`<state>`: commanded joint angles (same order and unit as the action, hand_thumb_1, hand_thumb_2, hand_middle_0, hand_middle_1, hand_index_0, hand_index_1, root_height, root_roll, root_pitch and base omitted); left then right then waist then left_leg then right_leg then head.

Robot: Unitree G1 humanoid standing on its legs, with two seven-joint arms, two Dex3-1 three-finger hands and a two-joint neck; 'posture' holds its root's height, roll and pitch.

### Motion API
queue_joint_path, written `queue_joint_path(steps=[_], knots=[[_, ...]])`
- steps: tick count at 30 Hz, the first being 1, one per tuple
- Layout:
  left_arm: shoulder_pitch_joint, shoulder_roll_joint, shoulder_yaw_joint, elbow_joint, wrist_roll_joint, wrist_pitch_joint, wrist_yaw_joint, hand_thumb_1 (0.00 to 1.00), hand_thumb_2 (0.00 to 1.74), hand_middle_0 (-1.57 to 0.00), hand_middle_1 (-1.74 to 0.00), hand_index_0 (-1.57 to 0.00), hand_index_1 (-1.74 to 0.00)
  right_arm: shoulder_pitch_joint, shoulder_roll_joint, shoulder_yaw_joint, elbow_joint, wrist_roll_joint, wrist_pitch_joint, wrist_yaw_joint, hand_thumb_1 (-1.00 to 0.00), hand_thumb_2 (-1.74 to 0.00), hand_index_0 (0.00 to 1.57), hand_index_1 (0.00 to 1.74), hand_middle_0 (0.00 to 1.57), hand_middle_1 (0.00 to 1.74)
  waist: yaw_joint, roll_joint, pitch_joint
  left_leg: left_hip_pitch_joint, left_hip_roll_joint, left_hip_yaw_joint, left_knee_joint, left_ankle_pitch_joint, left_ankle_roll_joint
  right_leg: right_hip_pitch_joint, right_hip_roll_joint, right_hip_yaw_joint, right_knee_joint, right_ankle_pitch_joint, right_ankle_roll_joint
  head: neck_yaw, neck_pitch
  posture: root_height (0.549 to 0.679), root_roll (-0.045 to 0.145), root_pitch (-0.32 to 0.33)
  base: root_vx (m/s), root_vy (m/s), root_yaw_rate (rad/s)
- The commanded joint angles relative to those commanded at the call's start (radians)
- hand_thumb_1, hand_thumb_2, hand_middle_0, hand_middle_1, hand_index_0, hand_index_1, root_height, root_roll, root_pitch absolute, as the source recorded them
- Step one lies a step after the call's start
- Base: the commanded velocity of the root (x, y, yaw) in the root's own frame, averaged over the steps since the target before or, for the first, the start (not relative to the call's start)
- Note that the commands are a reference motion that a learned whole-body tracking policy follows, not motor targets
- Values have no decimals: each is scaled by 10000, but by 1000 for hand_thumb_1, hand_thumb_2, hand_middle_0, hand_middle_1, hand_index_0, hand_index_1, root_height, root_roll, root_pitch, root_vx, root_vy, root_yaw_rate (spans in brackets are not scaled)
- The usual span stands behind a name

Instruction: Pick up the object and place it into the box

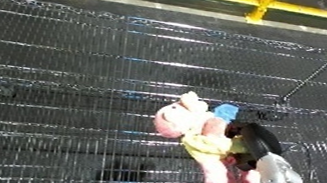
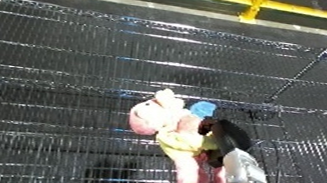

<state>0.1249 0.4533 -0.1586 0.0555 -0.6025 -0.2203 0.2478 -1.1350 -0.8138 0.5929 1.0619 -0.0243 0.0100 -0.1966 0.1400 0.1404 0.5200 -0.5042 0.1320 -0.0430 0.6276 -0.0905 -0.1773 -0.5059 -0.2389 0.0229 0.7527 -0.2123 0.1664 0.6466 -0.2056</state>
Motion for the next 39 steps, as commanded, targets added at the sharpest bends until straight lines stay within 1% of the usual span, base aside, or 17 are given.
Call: queue_joint_path(steps=[2, 4, 9, 11, 15, 20, 24, 27, 30, 35, 36, 39], knots=[[-6, -58, 32, 87, 68, -1, 52, 1000, 1740, -1570, -1740, -1570, -1740, 466, -97, -537, -747, 320, -187, -384, -1000, -1740, 1570, 1740, 1570, 1740, -126, -51, 0, 157, 34, 37, -62, -10, 14, 141, 3, -9, -50, 2, 12, -7, 18, 626, 38, -6, -30, 7, -47], [6, -131, 66, 194, 157, 19, 86, 1000, 1740, -1570, -1740, -1570, -1740, 1187, -182, -1247, -1727, 600, -385, -761, -1000, -1740, 1570, 1740, 1570, 1740, -277, -111, 0, 295, 69, 70, -55, -53, 39, 255, 12, -6, -39, -10, 24, -68, -7, 627, 38, -16, -24, 5, -73], [27, -360, 112, 418, 328, 95, 72, 1000, 1740, -1570, -1740, -1570, -1740, 3281, -258, -3045, -4056, 879, -621, -1351, -1000, -1740, 1570, 1740, 1570, 1740, -664, -225, 0, 475, 125, 109, 209, -205, 97, 401, 41, 71, 158, -52, 27, 139, -114, 625, 41, -44, -11, 1, -74], [2, -443, 135, 453, 365, 115, 66, 1000, 1740, -1570, -1740, -1570, -1740, 4035, -229, -3763, -4770, 1010, -725, -1569, -1000, -1740, 1570, 1740, 1570, 1740, -829, -243, 0, 532, 144, 123, 318, -253, 114, 443, 41, 105, 251, -51, 26, 246, -276, 624, 42, -55, -10, -4, -36], [-118, -574, 146, 514, 450, 159, 84, 1000, 1740, -1570, -1740, -1570, -1740, 5521, -29, -5205, -6079, 1158, -963, -1962, -1000, -1740, 1570, 1740, 1570, 1740, -1066, -279, 0, 833, 180, 188, 379, -332, 145, 711, 29, 124, 285, -65, 25, 487, -793, 624, 45, -82, -1, -13, -37], [-280, -763, 120, 646, 566, 218, 148, 1000, 1740, -1570, -1740, -1570, -1740, 7088, 463, -6710, -7392, 1249, -1205, -2325, -1000, -1740, 1570, 1740, 1570, 1740, -1345, -268, 0, 1390, 166, 331, 200, -390, 174, 1286, 32, 142, 42, -111, 15, 1194, -1255, 628, 50, -113, 20, -10, -65], [-316, -904, 80, 611, 634, 304, 155, 1000, 1740, -1570, -1740, -1570, -1740, 8090, 731, -7828, -8229, 1187, -1364, -2629, -1000, -1740, 1570, 1740, 1570, 1740, -1656, -209, 0, 1771, 139, 419, 66, -410, 174, 1718, 31, 164, -169, -148, 5, 1843, -1471, 631, 55, -136, 15, 6, -55], [-303, -977, 77, 553, 708, 394, 159, 1000, 1740, -1570, -1740, -1570, -1740, 8839, 943, -8693, -8706, 1151, -1473, -2925, -1000, -1740, 1570, 1740, 1570, 1740, -1922, -165, 0, 1967, 130, 457, 41, -436, 171, 1938, 35, 189, -250, -177, -2, 2543, -1790, 632, 58, -150, 6, 13, -37], [-305, -1023, 48, 542, 783, 474, 164, 1000, 1740, -1570, -1740, -1570, -1740, 9557, 1166, -9520, -8990, 1168, -1565, -3192, -1000, -1740, 1570, 1740, 1570, 1740, -2157, -133, 0, 2142, 130, 489, 30, -466, 169, 2141, 42, 211, -322, -196, -11, 3033, -1979, 634, 60, -164, 12, 14, -46], [-326, -1153, -3, 662, 813, 556, 163, 1000, 1740, -1570, -1740, -1570, -1740, 10569, 1678, -10752, -9175, 1592, -1922, -3577, -1000, -1740, 1570, 1740, 1570, 1740, -2660, -104, 0, 2452, 157, 623, -5, -518, 135, 2425, 57, 263, -483, -183, -26, 3811, -2421, 636, 66, -179, 11, 29, -89], [-333, -1170, -27, 687, 813, 568, 157, 1000, 1740, -1570, -1740, -1570, -1740, 10732, 1765, -10960, -9198, 1682, -1997, -3634, -1000, -1740, 1570, 1740, 1570, 1740, -2752, -95, 0, 2509, 164, 652, -20, -522, 128, 2468, 58, 271, -511, -178, -29, 3824, -2439, 637, 67, -181, 6, 35, -96], [-352, -1213, -74, 743, 790, 596, 141, 1000, 1740, -1570, -1740, -1570, -1740, 11177, 1969, -11510, -9229, 1849, -2169, -3782, -1000, -1740, 1570, 1740, 1570, 1740, -3024, -63, -4, 2669, 189, 737, -87, -522, 108, 2576, 66, 310, -596, -158, -39, 4198, -2748, 638, 70, -187, 7, 38, -103]])
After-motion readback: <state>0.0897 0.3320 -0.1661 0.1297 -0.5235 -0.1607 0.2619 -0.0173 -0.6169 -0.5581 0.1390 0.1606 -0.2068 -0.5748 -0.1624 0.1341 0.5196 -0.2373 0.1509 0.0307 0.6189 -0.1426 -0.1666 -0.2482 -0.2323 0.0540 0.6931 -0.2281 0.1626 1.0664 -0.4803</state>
